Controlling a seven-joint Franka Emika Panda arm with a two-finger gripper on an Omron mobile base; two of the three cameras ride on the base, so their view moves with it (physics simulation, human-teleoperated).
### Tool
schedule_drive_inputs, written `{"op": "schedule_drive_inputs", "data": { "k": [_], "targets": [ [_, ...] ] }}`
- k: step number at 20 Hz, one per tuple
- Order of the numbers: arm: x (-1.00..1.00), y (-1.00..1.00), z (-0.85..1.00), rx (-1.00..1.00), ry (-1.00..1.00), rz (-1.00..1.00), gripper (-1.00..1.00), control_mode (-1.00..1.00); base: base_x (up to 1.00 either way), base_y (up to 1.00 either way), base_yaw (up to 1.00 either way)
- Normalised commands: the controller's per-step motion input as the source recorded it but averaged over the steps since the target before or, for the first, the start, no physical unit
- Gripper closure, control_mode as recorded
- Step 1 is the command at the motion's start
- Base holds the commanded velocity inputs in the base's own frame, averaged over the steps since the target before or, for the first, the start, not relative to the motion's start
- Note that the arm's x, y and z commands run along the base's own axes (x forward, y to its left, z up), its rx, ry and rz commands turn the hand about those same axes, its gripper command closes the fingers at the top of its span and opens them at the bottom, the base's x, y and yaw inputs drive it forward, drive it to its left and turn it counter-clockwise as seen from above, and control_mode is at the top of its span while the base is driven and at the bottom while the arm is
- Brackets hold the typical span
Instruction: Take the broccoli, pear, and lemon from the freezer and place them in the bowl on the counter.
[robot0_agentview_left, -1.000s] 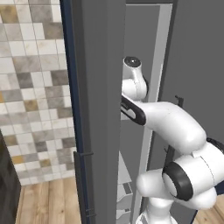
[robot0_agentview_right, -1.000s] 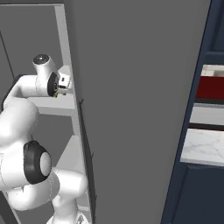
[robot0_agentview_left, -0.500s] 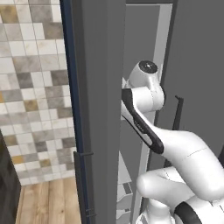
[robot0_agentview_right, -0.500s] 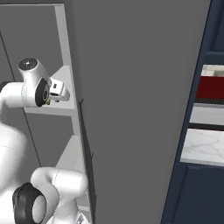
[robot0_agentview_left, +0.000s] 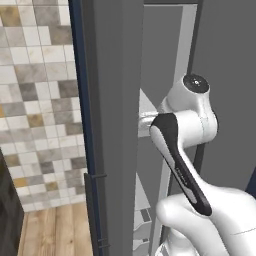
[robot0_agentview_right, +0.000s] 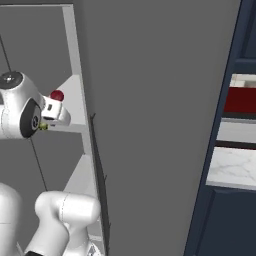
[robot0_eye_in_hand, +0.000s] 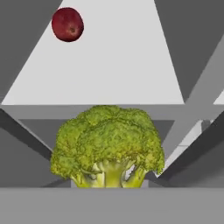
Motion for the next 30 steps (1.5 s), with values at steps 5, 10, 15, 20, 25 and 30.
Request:
{"op": "schedule_drive_inputs", "data": {
  "k": [5, 10, 15, 20, 25, 30],
  "targets": [
    [-0.86, -0.2, 0.4, 0.0, 0.0, 0.0, 1.0, -1.0, 0.0, 0.0, 0.0],
    [-0.98, -0.47, 0.32, 0.0, 0.0, 0.0, 1.0, -1.0, 0.0, 0.0, 0.0],
    [-0.69, -0.23, 0.34, 0.0, 0.0, 0.0, 1.0, -1.0, 0.0, 0.0, 0.0],
    [-0.28, -0.32, 0.15, 0.0, 0.0, -0.02, 1.0, -1.0, 0.0, 0.0, 0.0],
    [-0.22, -0.16, 0.0, -0.01, 0.0, -0.03, 1.0, -1.0, 0.0, 0.0, 0.0],
    [-0.03, 0.0, 0.0, -0.02, 0.0, 0.0, 1.0, -1.0, 0.0, 0.0, 0.0]
  ]
}}
